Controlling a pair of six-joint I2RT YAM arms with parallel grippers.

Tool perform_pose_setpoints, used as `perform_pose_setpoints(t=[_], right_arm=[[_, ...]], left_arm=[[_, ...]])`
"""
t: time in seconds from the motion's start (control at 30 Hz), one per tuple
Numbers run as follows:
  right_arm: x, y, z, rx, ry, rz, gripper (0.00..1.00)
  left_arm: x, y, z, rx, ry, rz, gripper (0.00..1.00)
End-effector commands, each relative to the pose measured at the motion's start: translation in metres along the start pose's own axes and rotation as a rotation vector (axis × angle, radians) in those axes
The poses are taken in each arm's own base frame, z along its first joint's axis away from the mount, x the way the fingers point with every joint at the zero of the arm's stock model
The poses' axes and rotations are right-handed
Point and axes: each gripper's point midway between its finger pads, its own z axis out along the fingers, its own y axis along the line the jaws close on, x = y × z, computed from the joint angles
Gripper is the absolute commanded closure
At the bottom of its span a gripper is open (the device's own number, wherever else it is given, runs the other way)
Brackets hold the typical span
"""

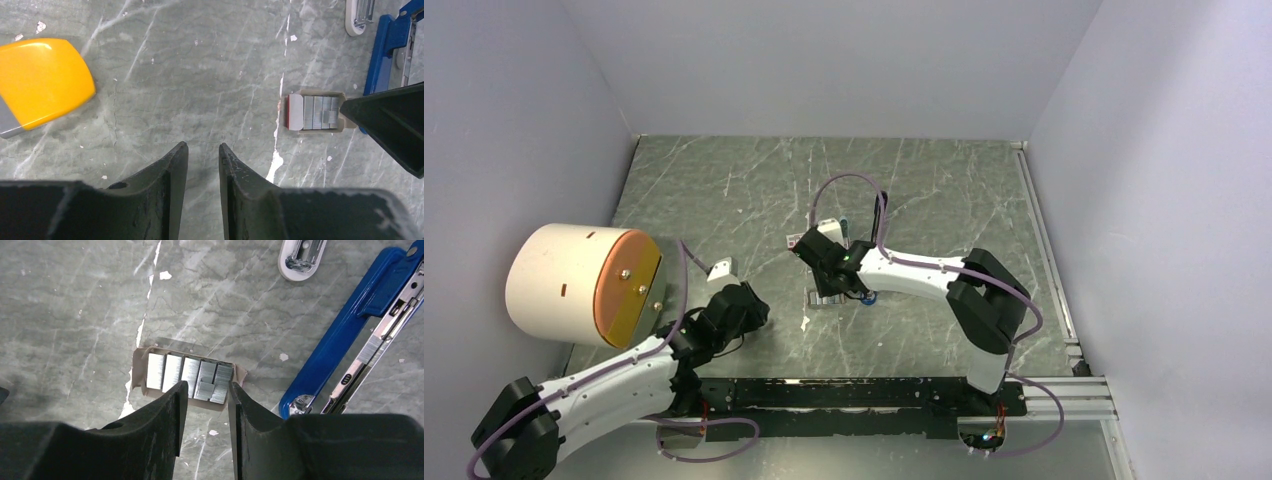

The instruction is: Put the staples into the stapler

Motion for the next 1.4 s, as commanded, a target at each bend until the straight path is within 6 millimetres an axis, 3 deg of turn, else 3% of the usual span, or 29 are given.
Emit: perform_pose_setpoints(t=[0.0, 0.43, 1.07, 1.37], right_arm=[[0.009, 0.001, 0.003, 0.029, 0.043, -0.008, 0.61], [0.023, 0.006, 0.014, 0.027, 0.092, 0.003, 0.61], [0.014, 0.003, 0.015, 0.051, 0.033, 0.094, 0.65], [0.015, 0.0, 0.016, 0.074, 0.029, 0.117, 0.72]], left_arm=[[-0.011, -0.004, 0.001, -0.008, -0.032, -0.003, 0.65], [-0.01, 0.0, 0.002, -0.02, -0.034, -0.001, 0.64], [-0.01, 0.0, 0.002, -0.024, -0.039, 0.003, 0.63], [-0.007, 0.003, 0.003, -0.03, -0.031, 0.003, 0.64]])
